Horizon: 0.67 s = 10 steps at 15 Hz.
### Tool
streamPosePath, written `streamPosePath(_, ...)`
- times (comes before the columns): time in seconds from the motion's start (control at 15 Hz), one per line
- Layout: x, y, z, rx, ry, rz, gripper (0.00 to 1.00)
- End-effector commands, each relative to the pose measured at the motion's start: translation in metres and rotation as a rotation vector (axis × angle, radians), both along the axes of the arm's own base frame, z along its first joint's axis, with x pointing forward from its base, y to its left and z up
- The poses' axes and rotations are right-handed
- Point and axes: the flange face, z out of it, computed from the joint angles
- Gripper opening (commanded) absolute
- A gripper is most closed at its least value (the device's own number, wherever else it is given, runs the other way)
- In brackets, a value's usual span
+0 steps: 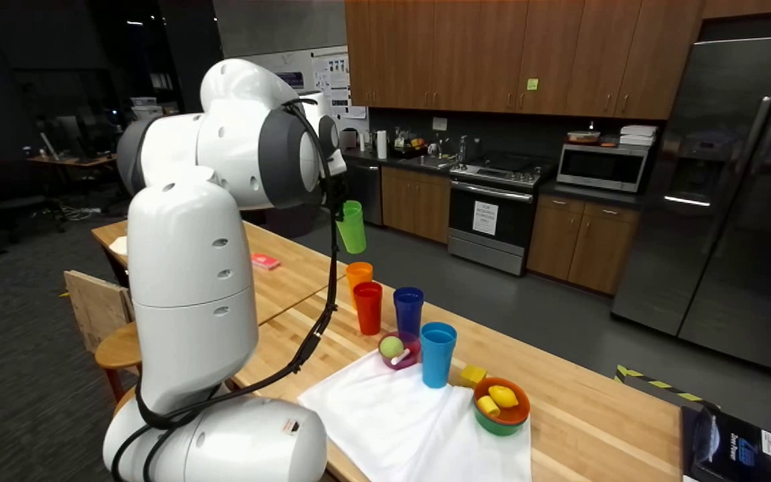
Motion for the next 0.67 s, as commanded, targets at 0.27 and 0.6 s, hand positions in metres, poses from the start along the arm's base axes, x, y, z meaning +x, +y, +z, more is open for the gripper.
streamPosePath(0.27,-0.020,-0.034,0.083,-0.082,-0.096,-0.062,0.01)
streamPosePath(0.6,-0.023,-0.087,0.083,-0.089,-0.129,-0.252,0.01)
